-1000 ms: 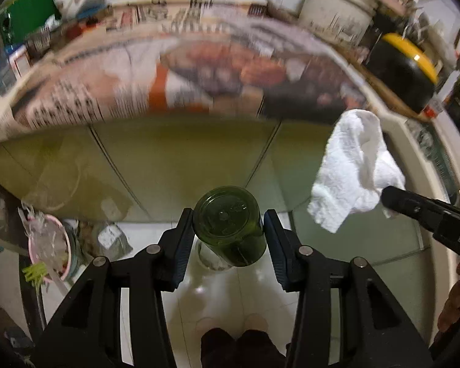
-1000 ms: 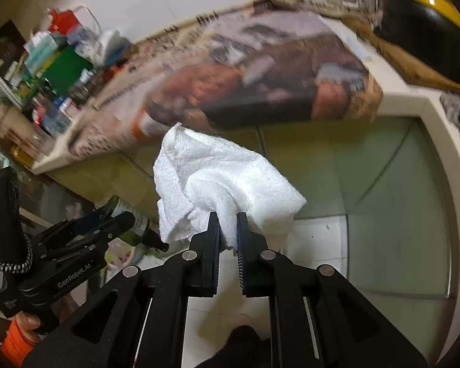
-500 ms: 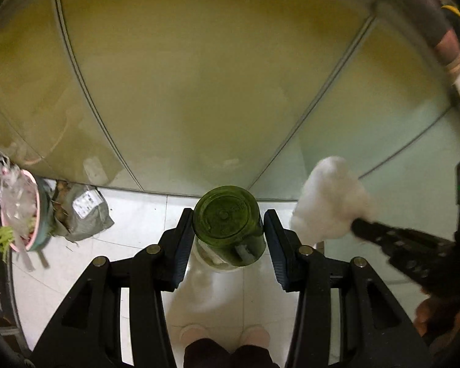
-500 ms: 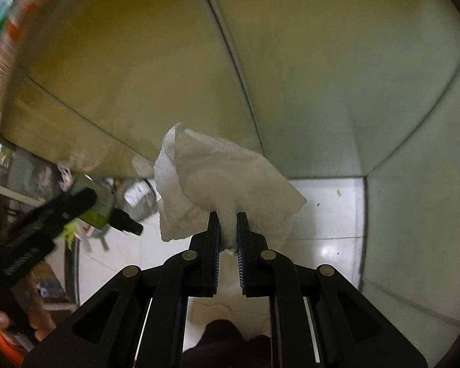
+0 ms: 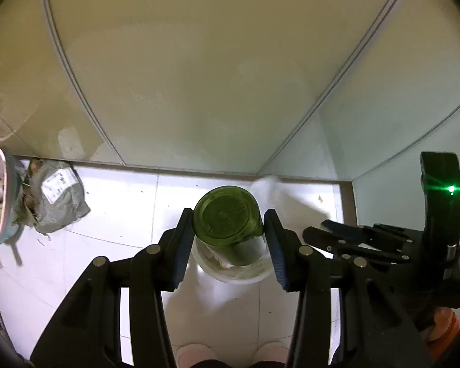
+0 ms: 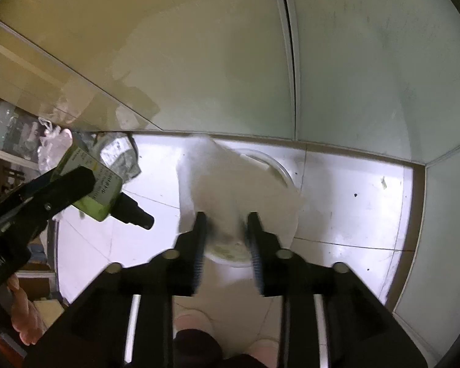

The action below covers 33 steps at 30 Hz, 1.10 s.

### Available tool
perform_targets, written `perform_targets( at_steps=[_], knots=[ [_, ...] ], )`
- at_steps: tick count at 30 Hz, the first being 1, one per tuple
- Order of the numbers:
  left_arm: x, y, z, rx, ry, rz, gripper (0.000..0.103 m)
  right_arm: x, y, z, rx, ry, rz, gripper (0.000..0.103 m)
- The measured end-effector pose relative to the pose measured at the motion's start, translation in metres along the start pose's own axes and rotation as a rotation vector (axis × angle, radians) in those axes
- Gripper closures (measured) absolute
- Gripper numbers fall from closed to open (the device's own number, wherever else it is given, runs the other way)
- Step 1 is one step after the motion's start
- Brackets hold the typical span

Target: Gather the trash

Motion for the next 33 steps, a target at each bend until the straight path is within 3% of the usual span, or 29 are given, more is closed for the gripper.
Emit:
perform_targets(
  at_steps=[3, 8, 14, 20, 28, 33],
  knots=[
    [-0.007, -0.009, -0.015, -0.009, 0.016, -0.005, 0.058, -0.004, -0.008, 0.002, -0.014, -0.003, -0.006, 0.064],
    [-0.017, -0.022, -0.027, -0.012, 0.080, -0.028, 0.058, -0.001, -0.015, 0.018, -0.016, -0.021, -0.007, 0.064],
    [-0.016, -0.022, -0.002, -0.001, 0.129, -0.040, 0.058, 0.011, 0.001, 0.064, -0.029, -0.068, -0.008, 0.064],
    [0.015, -0.010, 0.105, 0.027, 0.064, -0.042, 0.058, 0.032, 0.048, 0.155, -0.039, -0.121, 0.009, 0.064],
    [0.086, -0.010, 0.331, 0.047, -0.134, -0.021, 0.057, 0.060, 0.141, 0.331, -0.047, -0.268, 0.070, 0.064],
    [0.118, -0.011, 0.480, 0.025, -0.314, 0.009, 0.051, 0.066, 0.204, 0.453, -0.050, -0.417, 0.138, 0.064]
  ],
)
Point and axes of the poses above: each gripper's, at about its wrist camera, not at the fingertips, and z roughly against the way its jaws point, y to its left, x to its top, the point moved 9 cm from there along -z, roughly the way its jaws point, and after that the axes turned 12 degrees about x, right-handed, at the moved point
